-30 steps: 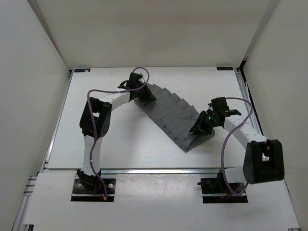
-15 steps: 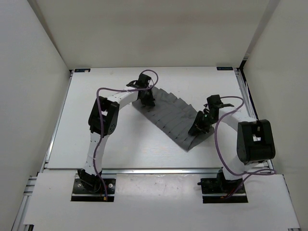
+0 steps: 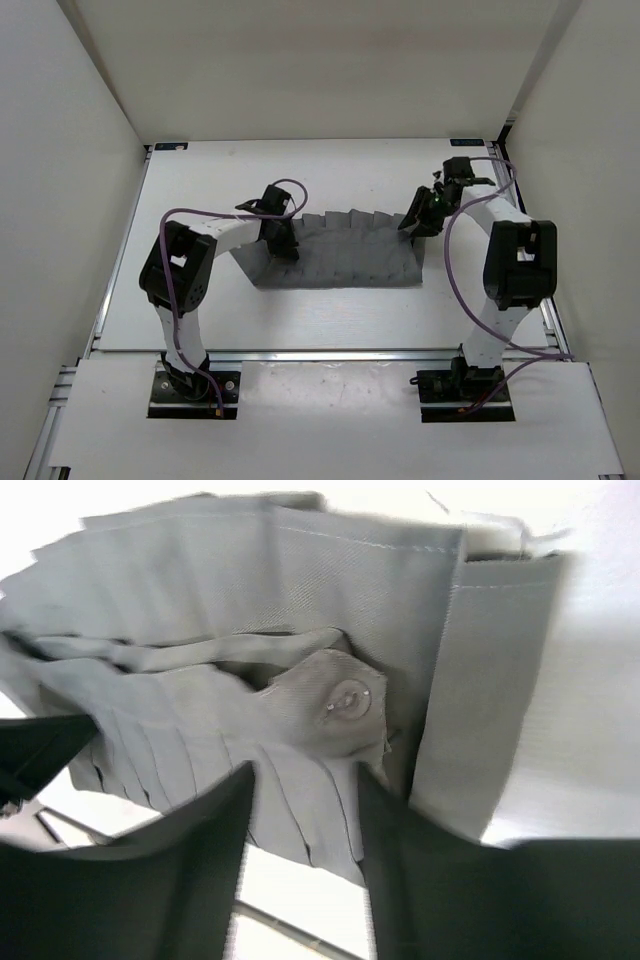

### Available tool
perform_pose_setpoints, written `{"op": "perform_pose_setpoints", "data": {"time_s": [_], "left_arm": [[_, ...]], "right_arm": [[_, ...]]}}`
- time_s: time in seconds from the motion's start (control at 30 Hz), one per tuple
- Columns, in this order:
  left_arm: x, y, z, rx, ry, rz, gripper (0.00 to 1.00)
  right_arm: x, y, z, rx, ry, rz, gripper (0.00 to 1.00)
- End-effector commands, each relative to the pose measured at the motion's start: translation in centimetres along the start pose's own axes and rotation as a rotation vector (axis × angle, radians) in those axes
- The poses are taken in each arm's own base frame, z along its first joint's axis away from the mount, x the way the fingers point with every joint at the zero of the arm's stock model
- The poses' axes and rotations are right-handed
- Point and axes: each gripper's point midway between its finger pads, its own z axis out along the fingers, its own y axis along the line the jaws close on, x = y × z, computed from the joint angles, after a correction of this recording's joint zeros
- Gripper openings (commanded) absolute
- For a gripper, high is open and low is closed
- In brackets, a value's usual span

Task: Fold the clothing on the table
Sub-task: Fold the skirt

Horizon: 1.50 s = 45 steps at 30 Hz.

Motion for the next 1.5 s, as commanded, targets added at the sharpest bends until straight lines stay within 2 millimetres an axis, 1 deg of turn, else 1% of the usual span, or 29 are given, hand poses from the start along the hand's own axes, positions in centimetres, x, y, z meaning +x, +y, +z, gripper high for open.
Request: {"op": "perform_pose_setpoints", "data": {"time_s": [0.0, 0.07, 0.1, 0.17, 0.2, 0.23, 0.3, 0.33, 0.37, 0.4, 0.47, 0.5, 0.53, 0.6, 0.63, 0.67, 0.7, 0.73, 0.77, 0.8, 0.83, 0.87, 0.93, 0.97, 1.07, 1.23, 1.3, 1.37, 1.47], "left_arm": [[-0.8, -0.1, -0.8, 0.027, -0.02, -0.012, 0.0], [-2.1, -0.9, -1.1, 0.037, -0.047, -0.009, 0.0], [-2.4, -1.0, -1.2, 0.042, -0.05, -0.01, 0.0], [-3.3, -1.4, -1.2, 0.048, -0.064, -0.002, 0.0], [-3.6, -1.0, -1.0, 0.042, -0.068, -0.005, 0.0], [-3.7, -1.2, -0.9, 0.046, -0.066, -0.014, 0.0], [-4.3, -1.2, -0.1, 0.044, -0.077, -0.011, 0.0], [-4.9, -1.6, -0.1, 0.059, -0.09, -0.007, 0.0], [-4.9, -1.4, 0.4, 0.057, -0.079, -0.012, 0.0], [-5.7, -2.4, 0.3, 0.085, -0.084, -0.003, 0.0], [-7.5, -3.2, -0.9, 0.105, -0.117, 0.0, 0.0], [-8.9, -3.7, -2.2, 0.102, -0.159, 0.005, 0.0], [-9.3, -3.7, -2.8, 0.086, -0.172, 0.019, 0.27], [-10.2, -3.9, -4.9, 0.101, -0.208, 0.022, 0.6], [-10.0, -2.7, -4.8, 0.107, -0.195, -0.016, 0.65], [-10.8, -2.2, -6.2, 0.147, -0.212, -0.063, 0.66], [-10.1, -1.3, -6.7, 0.161, -0.214, -0.092, 0.65], [-9.4, 0.6, -6.5, 0.152, -0.2, -0.148, 0.63], [-9.9, 1.9, -8.0, 0.138, -0.239, -0.171, 0.63], [-8.9, 2.8, -8.7, 0.123, -0.246, -0.179, 0.63], [-8.0, 4.7, -8.7, 0.071, -0.243, -0.194, 0.63], [-7.9, 5.6, -9.9, 0.055, -0.276, -0.19, 0.64], [-6.0, 7.4, -10.8, 0.011, -0.28, -0.197, 0.65], [-5.6, 8.1, -10.8, -0.018, -0.287, -0.198, 0.65], [-2.9, 10.2, -10.4, -0.098, -0.268, -0.191, 0.66], [0.7, 11.3, -8.7, -0.052, -0.227, -0.246, 0.66], [2.2, 11.3, -7.5, 0.027, -0.213, -0.289, 0.67], [2.7, 11.1, -6.8, 0.071, -0.193, -0.335, 0.67], [2.9, 11.4, -6.2, 0.017, -0.194, -0.288, 0.67]], "right_arm": [[-3.5, 1.6, -5.4, -0.015, -0.18, -0.074, 0.52], [-2.3, -0.3, -6.6, 0.0, -0.153, -0.059, 0.57], [-2.1, -0.6, -7.2, -0.002, -0.163, -0.067, 0.63], [0.2, -3.2, -6.6, 0.031, -0.114, -0.034, 0.67], [0.9, -3.7, -6.8, 0.034, -0.107, -0.021, 0.67], [2.2, -4.1, -6.5, 0.026, -0.084, -0.006, 0.68], [3.8, -4.8, -6.2, 0.024, -0.066, 0.006, 0.68], [4.1, -4.7, -6.4, 0.021, -0.073, 0.0, 0.68], [4.6, -4.8, -6.4, 0.022, -0.073, -0.001, 0.68], [5.3, -4.8, -6.1, 0.009, -0.055, 0.002, 0.68], [5.5, -4.6, -6.1, 0.003, -0.056, -0.012, 0.68], [6.3, -4.8, -5.7, 0.002, -0.033, -0.012, 0.68], [6.4, -4.8, -5.6, 0.002, -0.031, 0.004, 0.68], [6.2, -4.6, -5.4, -0.023, -0.04, -0.002, 0.68], [6.1, -4.4, -5.4, -0.033, -0.039, 0.0, 0.68], [5.9, -4.6, -5.1, -0.036, -0.038, 0.007, 0.68], [5.9, -4.4, -5.2, -0.034, -0.041, -0.01, 0.67], [5.5, -4.3, -5.2, -0.04, -0.046, -0.014, 0.67], [5.5, -4.3, -5.2, -0.038, -0.04, -0.012, 0.67], [5.4, -4.2, -5.1, -0.043, -0.039, -0.016, 0.68], [5.0, -4.0, -5.4, -0.045, -0.051, -0.034, 0.68], [4.9, -4.2, -5.3, -0.039, -0.05, -0.037, 0.69], [4.6, -4.7, -5.0, -0.002, -0.049, -0.047, 0.67], [4.8, -5.2, -4.8, 0.014, -0.033, -0.035, 0.68], [3.8, -5.6, -4.7, 0.019, -0.046, -0.032, 0.66], [2.8, -5.5, -4.8, 0.037, -0.046, -0.053, 0.65], [2.8, -5.5, -4.9, 0.04, -0.05, -0.059, 0.65], [2.9, -5.4, -5.2, 0.038, -0.048, -0.061, 0.64], [2.7, -5.9, -5.9, 0.054, -0.056, -0.07, 0.64]]}}
